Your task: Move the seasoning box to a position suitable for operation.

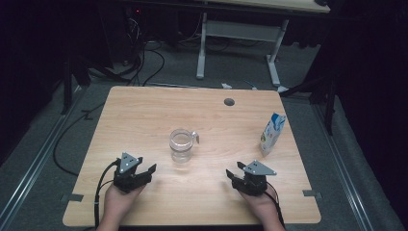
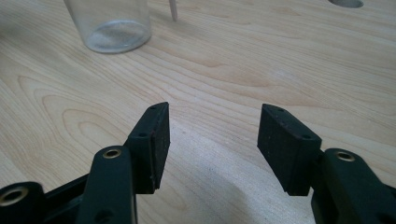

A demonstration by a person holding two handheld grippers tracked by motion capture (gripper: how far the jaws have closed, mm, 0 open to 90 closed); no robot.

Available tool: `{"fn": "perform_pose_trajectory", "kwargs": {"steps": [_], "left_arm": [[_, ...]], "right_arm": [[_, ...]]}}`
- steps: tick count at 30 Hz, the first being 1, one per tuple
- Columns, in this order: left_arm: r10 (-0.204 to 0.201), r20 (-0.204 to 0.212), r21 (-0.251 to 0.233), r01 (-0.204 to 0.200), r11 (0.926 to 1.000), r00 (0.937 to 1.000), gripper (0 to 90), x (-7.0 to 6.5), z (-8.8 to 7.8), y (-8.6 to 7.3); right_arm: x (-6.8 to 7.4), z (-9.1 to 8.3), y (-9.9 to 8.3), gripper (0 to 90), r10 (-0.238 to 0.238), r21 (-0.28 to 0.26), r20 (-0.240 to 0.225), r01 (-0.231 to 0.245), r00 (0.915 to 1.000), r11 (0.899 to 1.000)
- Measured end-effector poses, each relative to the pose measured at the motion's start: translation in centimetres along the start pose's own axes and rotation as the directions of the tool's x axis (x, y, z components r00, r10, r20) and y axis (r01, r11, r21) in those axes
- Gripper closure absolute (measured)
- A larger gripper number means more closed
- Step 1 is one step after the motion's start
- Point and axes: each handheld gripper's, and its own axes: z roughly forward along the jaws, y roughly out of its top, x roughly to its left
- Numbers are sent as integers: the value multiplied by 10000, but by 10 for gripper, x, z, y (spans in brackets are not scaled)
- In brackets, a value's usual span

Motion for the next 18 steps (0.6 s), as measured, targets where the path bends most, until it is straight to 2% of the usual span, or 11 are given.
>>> {"fn": "perform_pose_trajectory", "kwargs": {"steps": [6,9,12,18], "left_arm": [[63,-151,-102,-65,9999,9999,454,1,4,7],[245,-165,-122,-247,9996,9996,476,0,7,13],[241,-110,55,-240,9997,9996,484,0,12,19],[403,-137,-81,-404,9992,9991,510,-2,19,27]], "right_arm": [[-2,1,-1,424,158,28,-117,-158,9998,9999],[-3,1,-1,424,212,79,-95,-211,9997,9997],[-3,1,-2,424,199,116,-114,-198,9997,9997],[-3,3,-2,423,159,170,-176,-156,9997,9997]]}}
